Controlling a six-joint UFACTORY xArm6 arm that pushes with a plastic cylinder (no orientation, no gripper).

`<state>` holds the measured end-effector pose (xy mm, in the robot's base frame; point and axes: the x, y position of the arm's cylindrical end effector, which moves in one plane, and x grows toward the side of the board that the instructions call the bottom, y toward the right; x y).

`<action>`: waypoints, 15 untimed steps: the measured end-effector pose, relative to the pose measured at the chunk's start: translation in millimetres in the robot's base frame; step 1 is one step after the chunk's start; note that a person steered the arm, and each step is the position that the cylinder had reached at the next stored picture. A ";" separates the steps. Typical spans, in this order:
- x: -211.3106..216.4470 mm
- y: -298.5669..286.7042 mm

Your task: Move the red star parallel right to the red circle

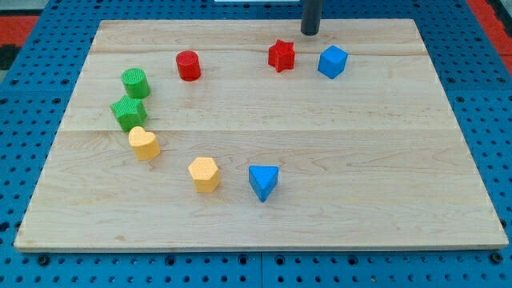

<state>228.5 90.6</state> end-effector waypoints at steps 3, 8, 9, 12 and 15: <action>45.8 -58.6; 77.0 -0.8; 83.5 -14.6; 46.4 -55.3; 23.2 66.7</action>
<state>251.7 157.3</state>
